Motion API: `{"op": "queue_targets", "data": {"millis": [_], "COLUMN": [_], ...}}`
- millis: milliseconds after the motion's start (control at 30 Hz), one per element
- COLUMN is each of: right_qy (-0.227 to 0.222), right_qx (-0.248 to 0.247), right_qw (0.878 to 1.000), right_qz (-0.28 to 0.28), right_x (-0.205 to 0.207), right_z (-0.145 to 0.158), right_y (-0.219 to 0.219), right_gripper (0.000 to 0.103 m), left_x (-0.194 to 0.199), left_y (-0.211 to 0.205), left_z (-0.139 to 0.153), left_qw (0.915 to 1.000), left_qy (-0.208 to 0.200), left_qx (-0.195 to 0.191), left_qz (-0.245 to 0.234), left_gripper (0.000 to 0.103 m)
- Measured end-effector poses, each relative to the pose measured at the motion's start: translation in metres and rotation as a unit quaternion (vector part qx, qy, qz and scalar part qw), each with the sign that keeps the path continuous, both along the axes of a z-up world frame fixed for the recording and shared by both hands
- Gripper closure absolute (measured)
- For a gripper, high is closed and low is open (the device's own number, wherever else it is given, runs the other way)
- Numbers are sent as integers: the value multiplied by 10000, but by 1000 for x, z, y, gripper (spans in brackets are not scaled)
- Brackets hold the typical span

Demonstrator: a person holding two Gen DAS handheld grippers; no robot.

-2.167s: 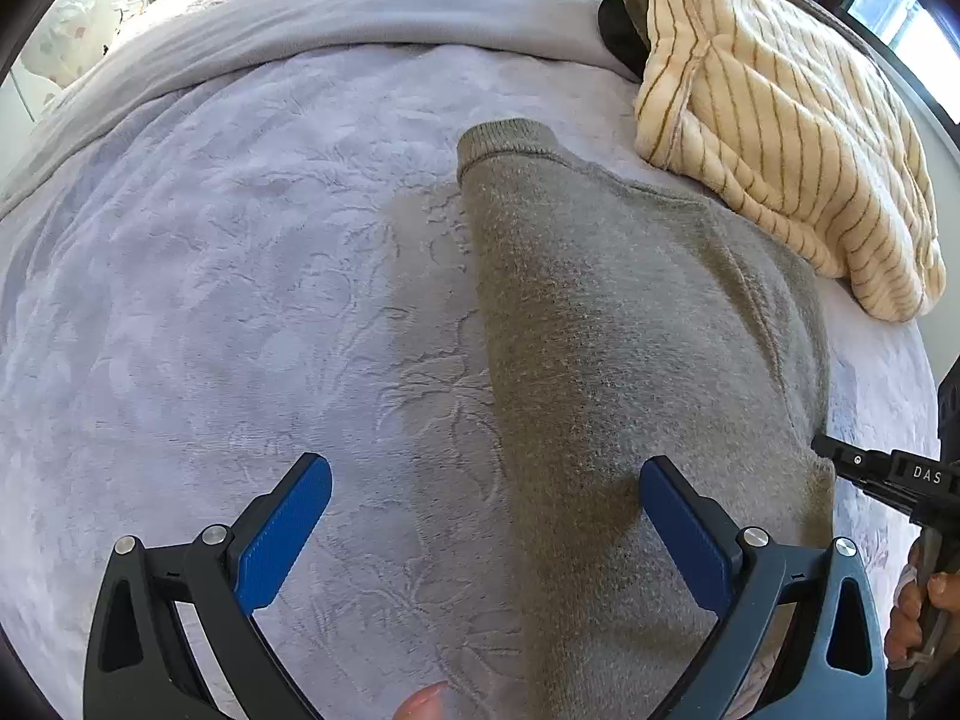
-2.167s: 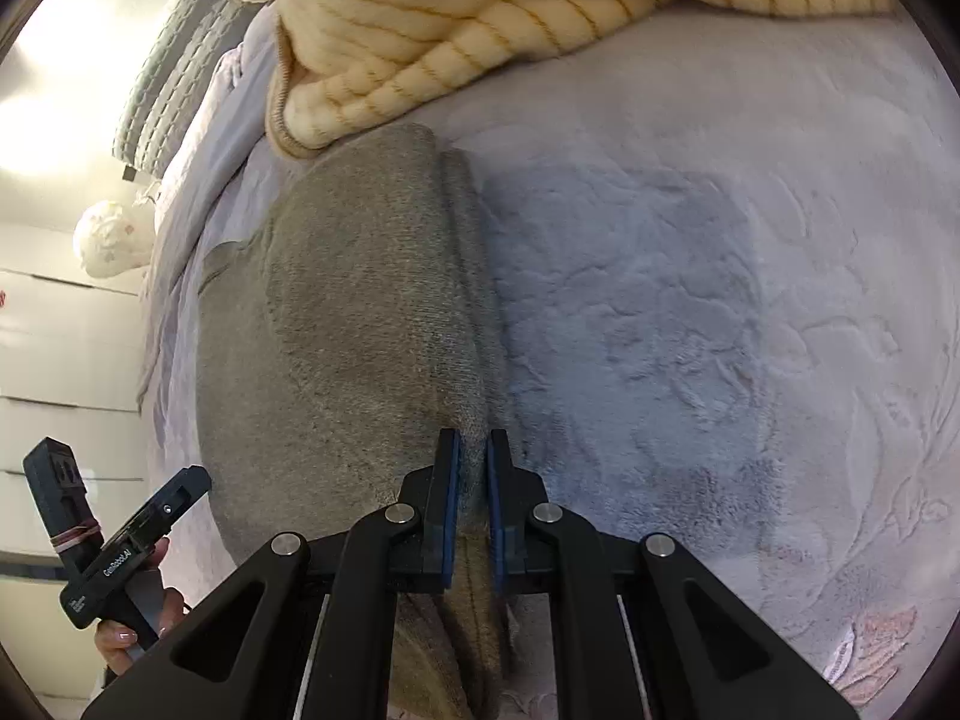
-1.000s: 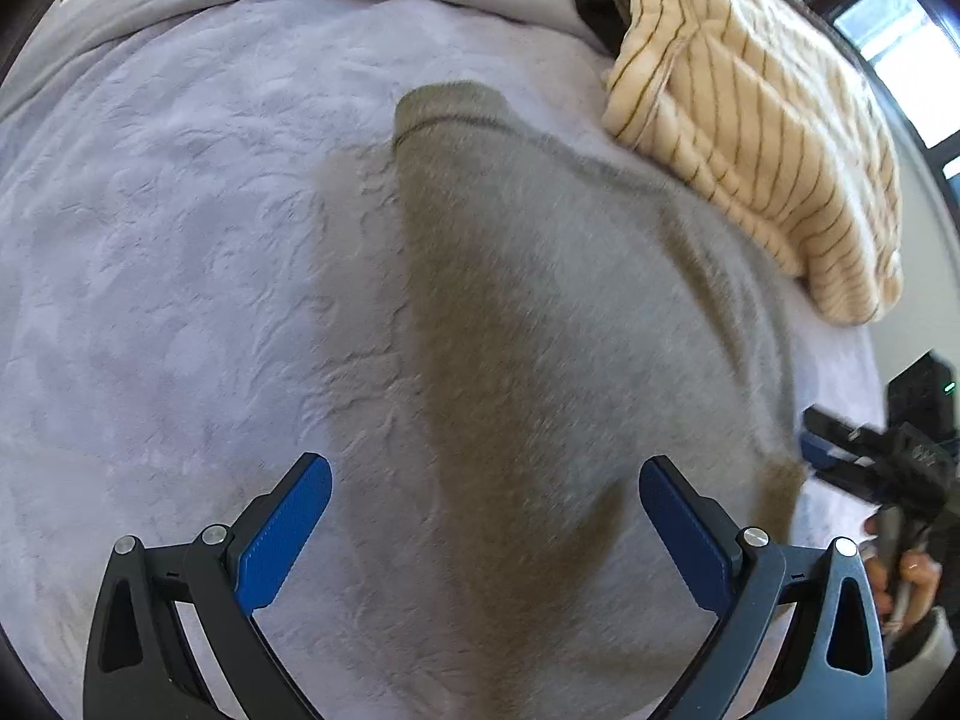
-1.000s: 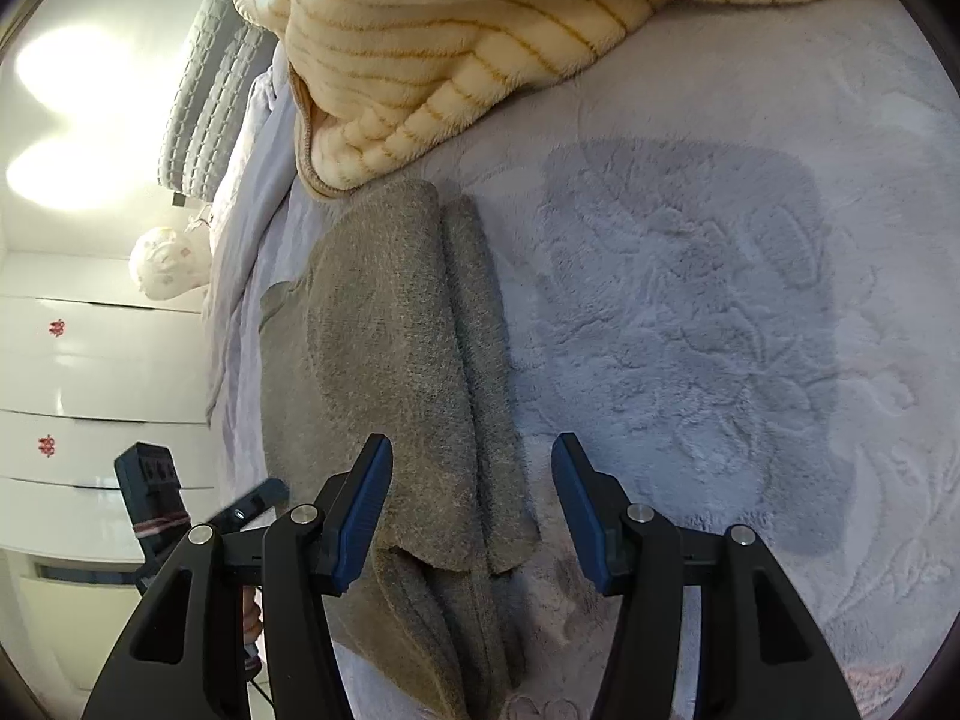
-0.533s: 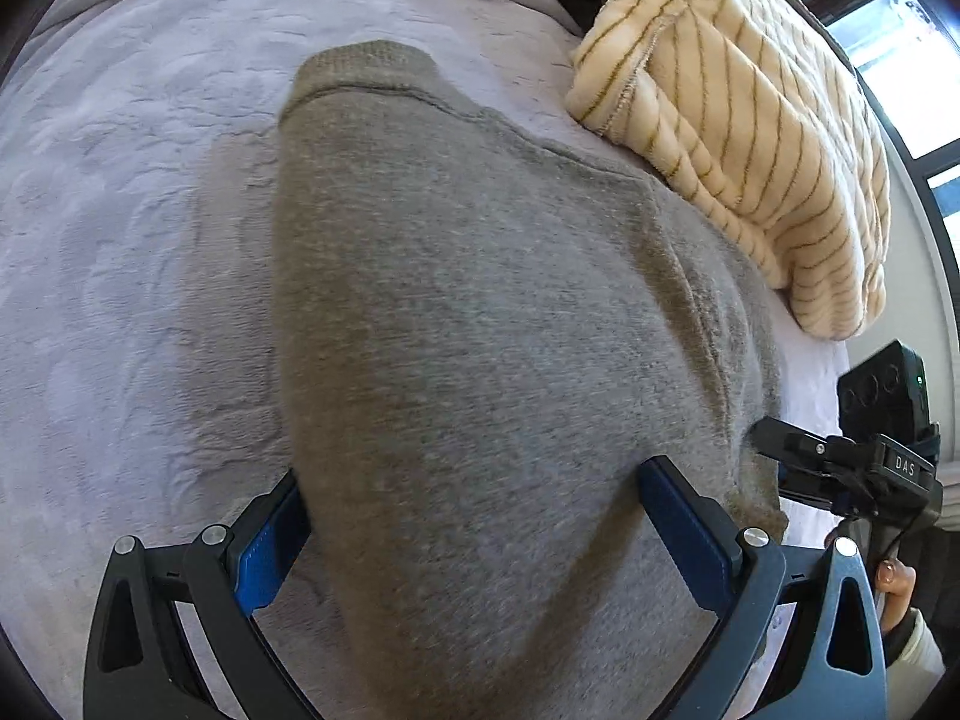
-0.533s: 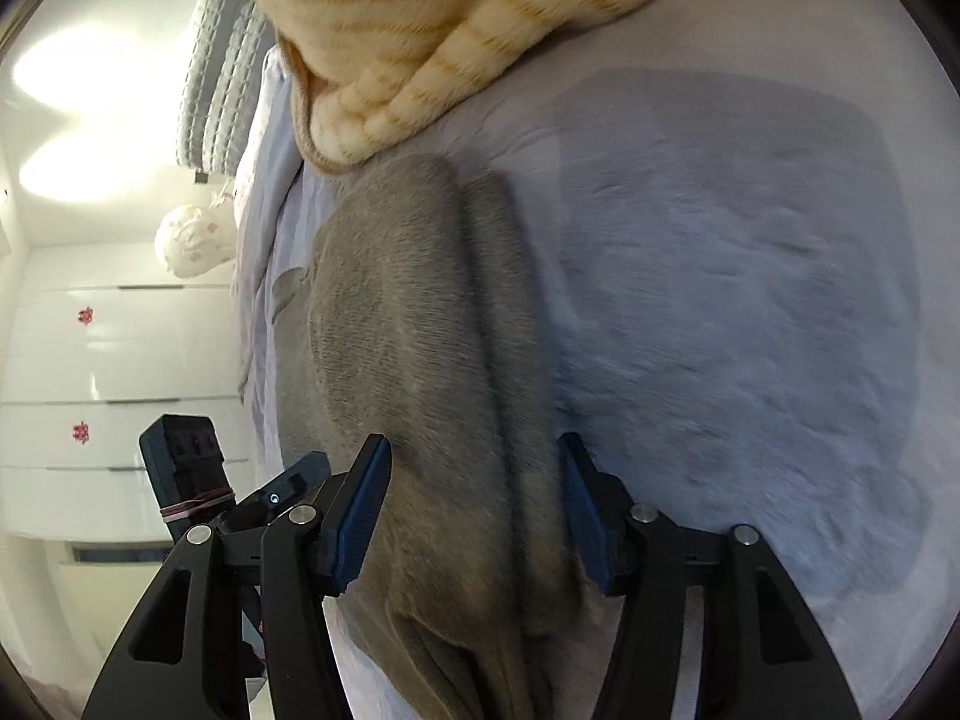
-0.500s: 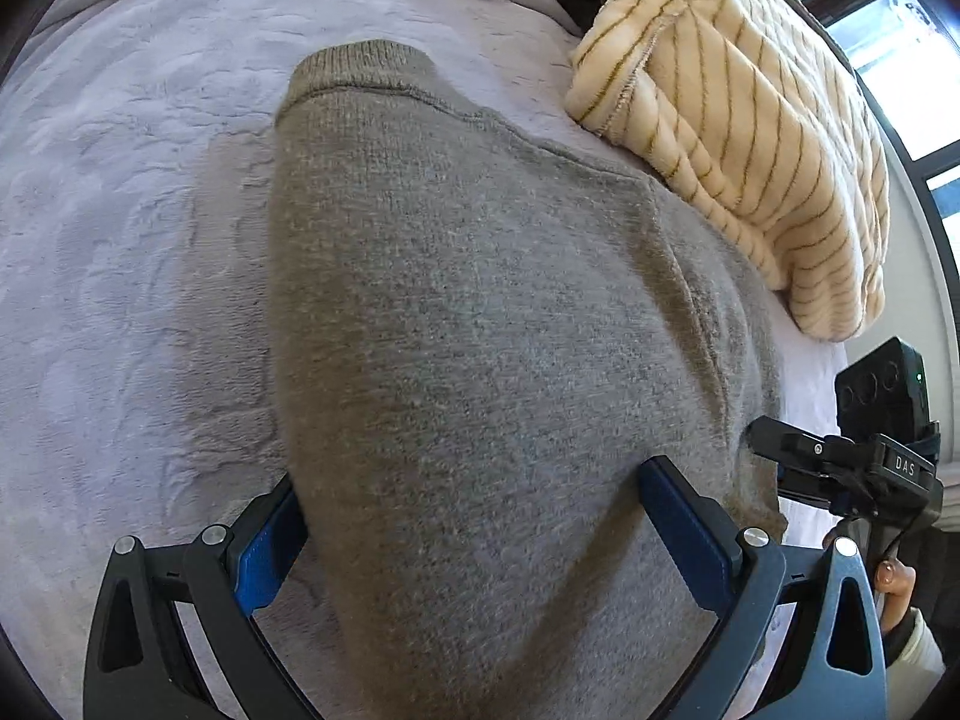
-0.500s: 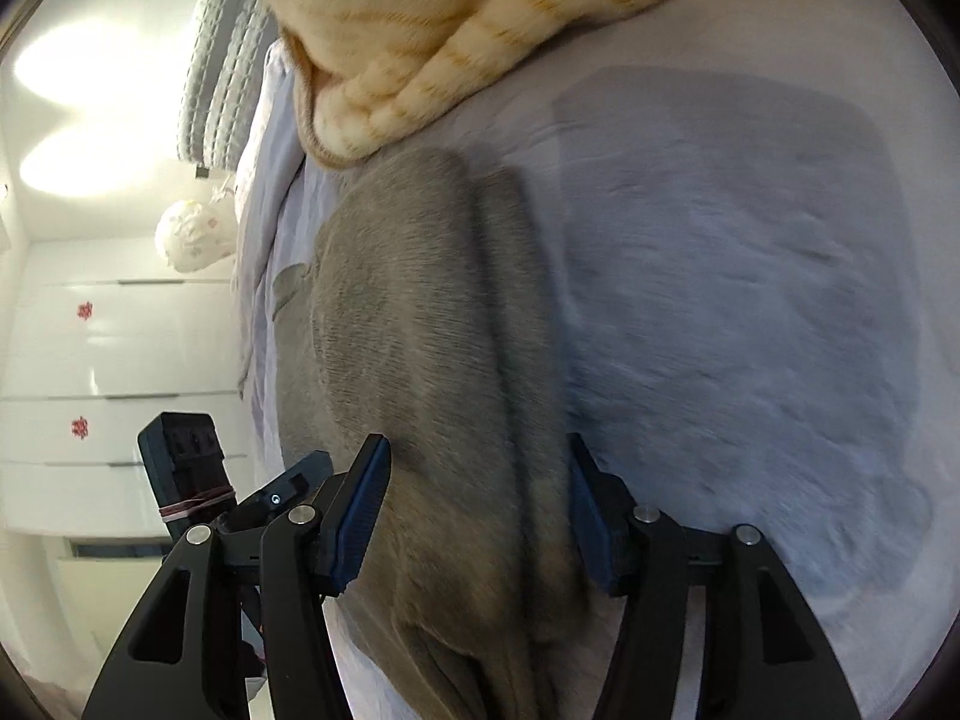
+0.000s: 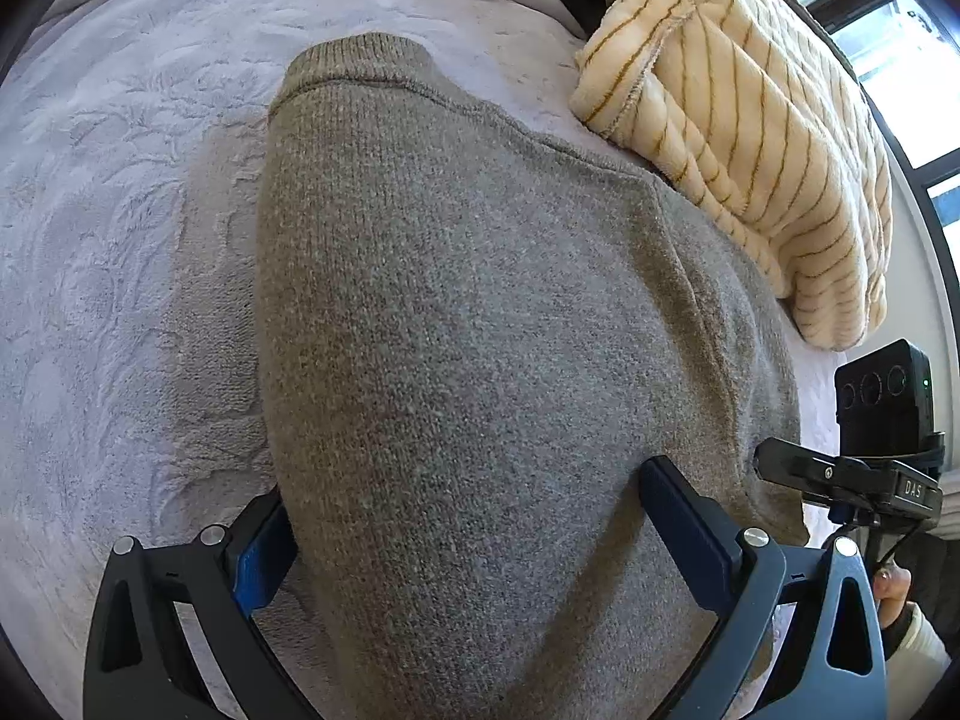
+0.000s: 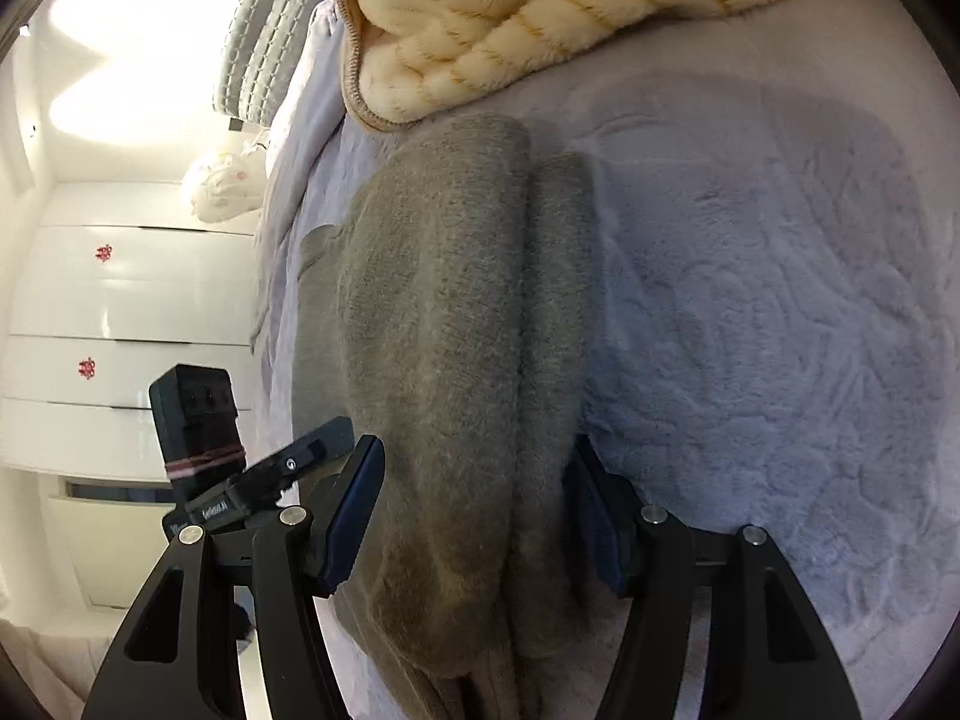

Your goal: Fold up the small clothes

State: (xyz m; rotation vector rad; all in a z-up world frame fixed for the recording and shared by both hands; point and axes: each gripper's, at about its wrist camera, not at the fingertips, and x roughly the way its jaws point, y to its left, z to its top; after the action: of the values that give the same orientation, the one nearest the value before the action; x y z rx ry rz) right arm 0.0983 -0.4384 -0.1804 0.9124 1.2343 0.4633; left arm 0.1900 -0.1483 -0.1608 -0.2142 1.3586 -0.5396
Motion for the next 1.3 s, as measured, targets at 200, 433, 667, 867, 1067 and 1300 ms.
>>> {"op": "queue_targets", "data": {"millis": [200, 433, 667, 867, 1067, 1300], "right_qy": [-37, 53, -201, -337, -280, 166], "right_qx": [-49, -130, 245, 788, 1117, 1654], "right_qw": [9996, 9999, 9995, 9962, 9933, 9859], "right_qz": [282, 66, 6, -145, -17, 183], "right_x": [7, 7, 0, -12, -33, -75], "right_z": [3, 3, 33, 63, 88, 73], "right_y": [22, 26, 41, 61, 105, 186], "right_gripper": [37, 62, 69, 69, 69, 69], "left_x": [-4, -7, -22, -39, -65, -118], "left_y": [3, 8, 26, 57, 105, 189], "left_z": [1, 7, 36, 73, 102, 110], "left_qw": [10000, 10000, 9992, 9975, 9974, 9997], "left_qy": [-15, -18, -329, -339, -243, -6], "left_qx": [0, 65, -230, -609, -662, -230], "left_qz": [40, 59, -92, -150, -130, -125], "left_gripper": [0, 3, 51, 52, 52, 52]}}
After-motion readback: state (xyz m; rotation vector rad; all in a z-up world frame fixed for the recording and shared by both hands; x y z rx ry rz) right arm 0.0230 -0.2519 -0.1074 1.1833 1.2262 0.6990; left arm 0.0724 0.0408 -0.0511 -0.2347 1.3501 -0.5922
